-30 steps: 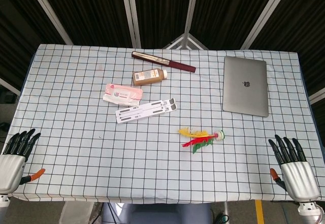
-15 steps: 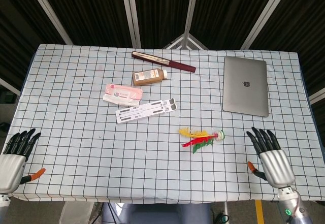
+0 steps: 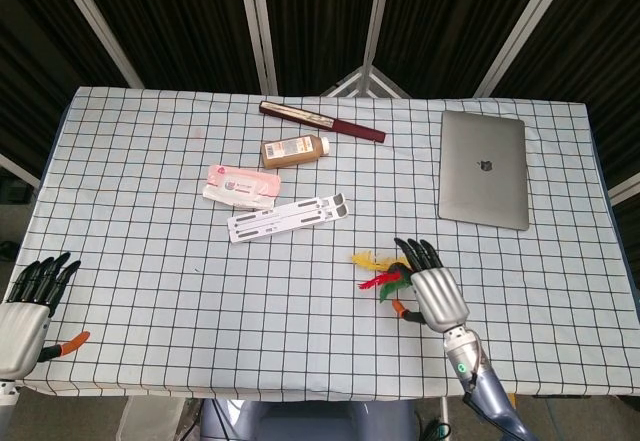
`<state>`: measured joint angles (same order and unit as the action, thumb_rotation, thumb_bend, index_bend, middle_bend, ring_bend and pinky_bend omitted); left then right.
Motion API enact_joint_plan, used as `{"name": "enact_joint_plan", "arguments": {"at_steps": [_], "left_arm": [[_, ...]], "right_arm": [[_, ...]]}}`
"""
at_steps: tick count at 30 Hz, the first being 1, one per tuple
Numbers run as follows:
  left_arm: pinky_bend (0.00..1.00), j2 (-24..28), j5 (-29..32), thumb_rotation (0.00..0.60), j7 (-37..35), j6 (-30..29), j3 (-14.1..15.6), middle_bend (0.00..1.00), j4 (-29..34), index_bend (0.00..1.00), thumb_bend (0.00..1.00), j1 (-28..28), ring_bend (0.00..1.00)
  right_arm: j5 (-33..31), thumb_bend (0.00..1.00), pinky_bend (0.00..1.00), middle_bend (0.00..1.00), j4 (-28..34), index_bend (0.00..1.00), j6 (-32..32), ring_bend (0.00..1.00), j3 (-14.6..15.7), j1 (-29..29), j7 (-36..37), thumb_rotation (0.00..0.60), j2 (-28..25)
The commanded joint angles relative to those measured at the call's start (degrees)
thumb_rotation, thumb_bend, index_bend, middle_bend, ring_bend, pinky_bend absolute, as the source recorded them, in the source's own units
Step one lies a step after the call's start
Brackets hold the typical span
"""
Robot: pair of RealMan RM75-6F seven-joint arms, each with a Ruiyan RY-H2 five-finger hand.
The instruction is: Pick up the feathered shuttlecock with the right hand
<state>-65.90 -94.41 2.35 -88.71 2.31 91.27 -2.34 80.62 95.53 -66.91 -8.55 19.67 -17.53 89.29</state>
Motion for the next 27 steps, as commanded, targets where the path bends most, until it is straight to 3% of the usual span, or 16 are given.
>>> {"name": "enact_joint_plan", "arguments": {"at_steps": [1,7,15,27], "left_arm": [[0.00,0.1,0.0,0.600,-0.3,0.0,0.0,0.00,0.1,0.00,0.00,0.0,0.00],[0.00,0.4,0.2,0.600,-0.9,0.4,0.1,0.00,0.3,0.00,0.00,-0.1,0.00],[0.00,0.6,0.2,0.600,-1.3,0.6,0.2,0.00,0.5,0.00,0.00,-0.2,0.00],[0.00,0.7,0.3,0.600,-1.1,0.7,0.2,0.00,0.7,0.00,0.00,-0.3,0.00]], "right_arm": [[-2.8,0.34,0.00,0.11,-3.0,0.42,0.9,0.00,-1.3,1.9,-1.5,0.600,4.6],[-4.7,0.34,0.00,0.14,-6.9,0.46,0.9,0.00,-2.1,3.6,-2.4,0.600,9.8],[-6.7,0.35,0.00,0.18,-9.7,0.53,0.7,0.00,-2.5,4.7,-2.2,0.600,12.3],[-6.7,0.51,0.00,0.22,-10.7,0.65,-0.3,0.00,-1.4,5.1,-0.9,0.600,14.2]]}}
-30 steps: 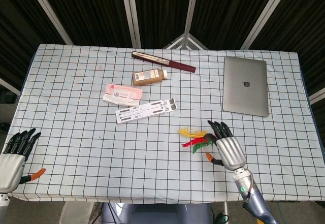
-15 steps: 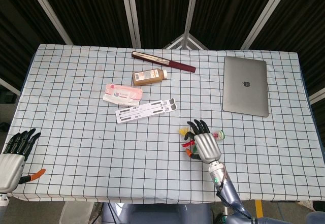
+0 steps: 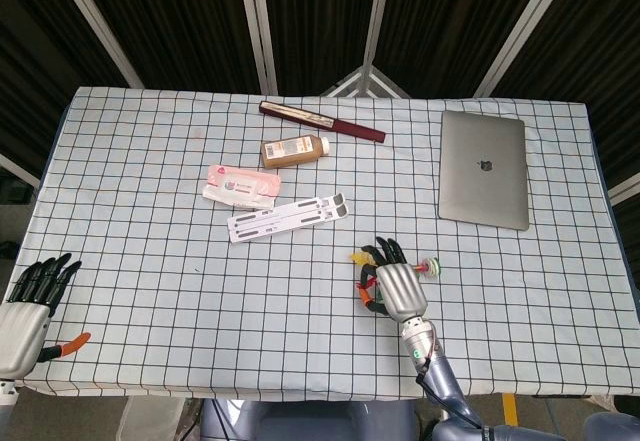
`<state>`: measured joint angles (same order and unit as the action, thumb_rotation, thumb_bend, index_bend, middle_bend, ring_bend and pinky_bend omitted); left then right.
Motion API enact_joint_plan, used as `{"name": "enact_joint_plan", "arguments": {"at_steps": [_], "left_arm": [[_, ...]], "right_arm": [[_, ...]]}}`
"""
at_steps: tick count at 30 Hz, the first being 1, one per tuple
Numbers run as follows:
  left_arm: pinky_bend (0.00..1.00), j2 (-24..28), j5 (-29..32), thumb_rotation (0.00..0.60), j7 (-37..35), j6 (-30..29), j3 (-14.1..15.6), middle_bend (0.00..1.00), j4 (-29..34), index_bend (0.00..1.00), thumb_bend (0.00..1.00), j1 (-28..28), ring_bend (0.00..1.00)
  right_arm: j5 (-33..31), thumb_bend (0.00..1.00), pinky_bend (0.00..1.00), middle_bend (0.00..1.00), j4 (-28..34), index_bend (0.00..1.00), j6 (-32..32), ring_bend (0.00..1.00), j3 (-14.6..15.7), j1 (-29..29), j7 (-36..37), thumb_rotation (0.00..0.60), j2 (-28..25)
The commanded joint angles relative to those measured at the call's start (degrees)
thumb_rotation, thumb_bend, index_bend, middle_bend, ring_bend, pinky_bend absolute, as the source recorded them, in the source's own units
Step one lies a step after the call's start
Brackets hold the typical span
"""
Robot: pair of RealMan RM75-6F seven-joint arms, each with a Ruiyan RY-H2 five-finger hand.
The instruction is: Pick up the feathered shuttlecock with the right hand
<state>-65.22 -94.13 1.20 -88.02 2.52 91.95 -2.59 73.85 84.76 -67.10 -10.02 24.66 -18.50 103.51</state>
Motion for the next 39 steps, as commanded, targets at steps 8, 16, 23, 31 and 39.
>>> {"name": "enact_joint_plan", "arguments": {"at_steps": [8,16,23,31,39], "left_arm": [[0.00,0.0,0.1,0.600,0.0,0.1,0.0,0.00,0.0,0.00,0.00,0.0,0.00],[0.00,-0.1,0.0,0.600,0.4,0.0,0.1,0.00,0.1,0.00,0.00,0.1,0.00],[0.00,-0.5,-0.4,0.600,1.4,-0.3,0.2,0.00,0.1,0.00,0.00,0.3,0.00],[0.00,-1.0,-0.3,0.600,2.4,-0.5,0.2,0.00,0.0,0.00,0.00,0.4,0.00],[0.00,-1.3,-0.8,0.600,2.6,-0.8,0.2,0.00,-0.3,0.00,0.00,0.4,0.00]], "right_arm": [[1.4,0.51,0.00,0.22,5.0,0.65,-2.0,0.00,-0.8,0.4,-1.2,0.600,-3.4],[-0.1,0.52,0.00,0.22,11.2,0.65,-5.1,0.00,-4.2,-0.3,-4.5,0.600,-10.1],[-1.0,0.52,0.00,0.22,12.0,0.65,-7.0,0.00,-5.3,-1.5,-4.0,0.600,-14.7],[-0.2,0.52,0.00,0.22,12.2,0.64,-9.5,0.00,-4.4,-4.0,-0.9,0.600,-19.7],[-0.4,0.52,0.00,0.19,13.1,0.41,-11.5,0.00,-3.4,-6.8,1.7,0.600,-24.7]]}}
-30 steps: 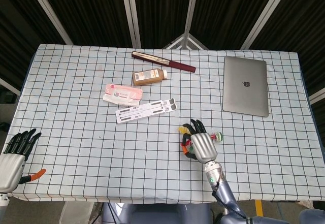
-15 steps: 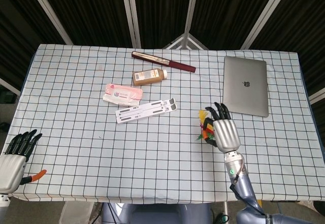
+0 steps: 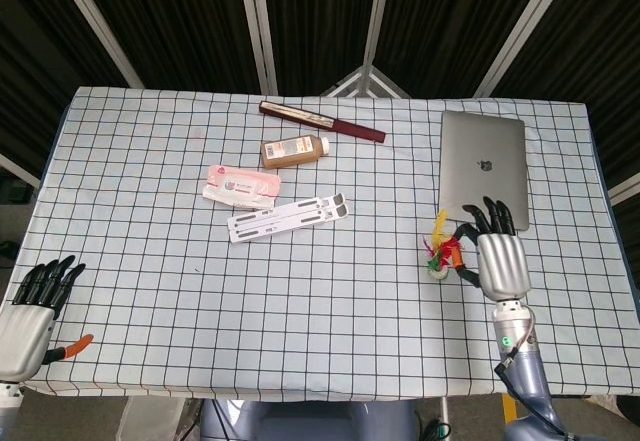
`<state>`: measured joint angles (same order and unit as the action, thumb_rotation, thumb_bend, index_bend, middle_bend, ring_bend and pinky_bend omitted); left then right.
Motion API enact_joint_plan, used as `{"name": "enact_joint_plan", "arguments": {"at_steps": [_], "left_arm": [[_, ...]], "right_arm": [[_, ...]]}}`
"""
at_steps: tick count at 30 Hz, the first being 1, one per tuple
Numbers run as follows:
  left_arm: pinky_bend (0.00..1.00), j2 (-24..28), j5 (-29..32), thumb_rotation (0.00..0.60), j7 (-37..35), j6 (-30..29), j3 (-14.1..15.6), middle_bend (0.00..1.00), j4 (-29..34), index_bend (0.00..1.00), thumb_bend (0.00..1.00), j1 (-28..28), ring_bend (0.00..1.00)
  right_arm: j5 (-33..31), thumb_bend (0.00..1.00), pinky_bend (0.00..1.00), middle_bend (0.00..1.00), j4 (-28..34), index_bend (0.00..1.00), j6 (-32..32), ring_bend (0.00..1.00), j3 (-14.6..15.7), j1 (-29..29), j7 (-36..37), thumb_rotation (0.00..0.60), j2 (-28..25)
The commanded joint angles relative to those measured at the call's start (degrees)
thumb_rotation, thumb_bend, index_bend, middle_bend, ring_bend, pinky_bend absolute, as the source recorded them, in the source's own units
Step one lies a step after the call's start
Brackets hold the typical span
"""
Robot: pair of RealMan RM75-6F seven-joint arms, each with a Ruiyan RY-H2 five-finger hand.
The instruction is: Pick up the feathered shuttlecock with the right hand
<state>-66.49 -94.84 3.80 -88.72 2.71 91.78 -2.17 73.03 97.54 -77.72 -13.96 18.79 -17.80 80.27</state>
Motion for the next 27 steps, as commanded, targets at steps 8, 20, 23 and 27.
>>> {"name": "enact_joint_plan", "arguments": {"at_steps": [8,20,23,27], "left_arm": [[0.00,-0.2,0.0,0.600,0.0,-0.2,-0.1,0.00,-0.3,0.00,0.00,0.0,0.00],[0.00,-0.2,0.2,0.600,0.5,-0.3,-0.3,0.00,-0.8,0.00,0.00,0.1,0.00],[0.00,-0.3,0.5,0.600,0.9,-0.2,-0.3,0.00,-0.7,0.00,0.00,0.1,0.00],[0.00,-0.2,-0.2,0.600,1.1,-0.6,-0.3,0.00,-0.7,0.00,0.00,0.1,0.00]], "right_arm": [[2.8,0.52,0.00,0.06,2.4,0.01,-3.0,0.00,1.4,-3.0,3.7,0.600,-6.2],[13.1,0.38,0.00,0.00,2.4,0.00,-7.6,0.00,10.7,-10.0,3.3,0.600,-15.9],[15.9,0.36,0.00,0.00,-0.6,0.00,-9.2,0.00,14.6,-13.0,4.9,0.600,-17.2],[20.1,0.36,0.00,0.00,-3.6,0.00,-12.6,0.00,17.7,-16.0,6.0,0.600,-18.2]]}}
